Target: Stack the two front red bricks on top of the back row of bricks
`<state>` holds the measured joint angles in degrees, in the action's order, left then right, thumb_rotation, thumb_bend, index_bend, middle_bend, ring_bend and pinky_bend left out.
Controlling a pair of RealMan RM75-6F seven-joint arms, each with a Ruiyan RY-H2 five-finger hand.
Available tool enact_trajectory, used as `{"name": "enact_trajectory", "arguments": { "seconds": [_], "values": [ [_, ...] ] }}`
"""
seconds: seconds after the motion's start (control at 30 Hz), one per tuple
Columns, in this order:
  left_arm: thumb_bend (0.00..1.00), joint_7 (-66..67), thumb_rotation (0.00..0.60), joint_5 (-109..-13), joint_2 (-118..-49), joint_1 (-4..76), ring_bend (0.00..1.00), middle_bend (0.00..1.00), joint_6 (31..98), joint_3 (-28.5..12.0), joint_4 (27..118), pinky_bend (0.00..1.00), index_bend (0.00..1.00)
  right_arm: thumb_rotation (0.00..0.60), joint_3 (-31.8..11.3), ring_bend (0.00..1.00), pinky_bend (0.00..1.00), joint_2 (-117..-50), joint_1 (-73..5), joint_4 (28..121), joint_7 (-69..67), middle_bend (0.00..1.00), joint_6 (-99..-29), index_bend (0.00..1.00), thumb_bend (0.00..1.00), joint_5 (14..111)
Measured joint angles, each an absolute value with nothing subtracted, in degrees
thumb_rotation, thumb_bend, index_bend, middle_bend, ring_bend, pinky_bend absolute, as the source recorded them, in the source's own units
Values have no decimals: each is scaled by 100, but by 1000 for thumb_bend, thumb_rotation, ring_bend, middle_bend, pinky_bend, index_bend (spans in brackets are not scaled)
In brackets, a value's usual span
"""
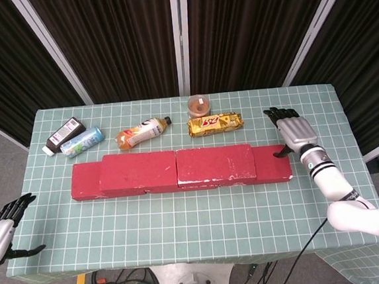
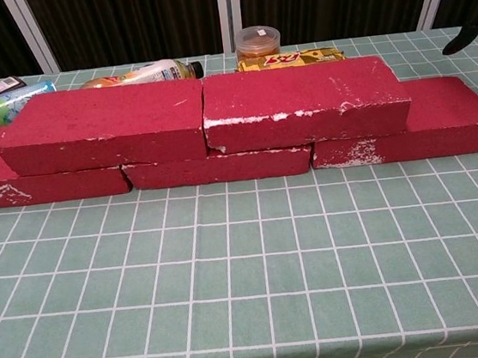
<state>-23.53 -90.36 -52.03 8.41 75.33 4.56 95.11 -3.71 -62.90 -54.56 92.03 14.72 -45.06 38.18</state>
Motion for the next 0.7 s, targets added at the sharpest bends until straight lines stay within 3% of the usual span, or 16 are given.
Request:
{"name": "enact_trajectory", "arguments": {
  "seconds": [0.7],
  "values": [
    [30,-2065,600,-8959,-5318,769,0,0,7660,389,9492,0,0,600,-593,0,0,-7071,-5489,8755,1706,0,-4459,0,70,3941]
  ]
}}
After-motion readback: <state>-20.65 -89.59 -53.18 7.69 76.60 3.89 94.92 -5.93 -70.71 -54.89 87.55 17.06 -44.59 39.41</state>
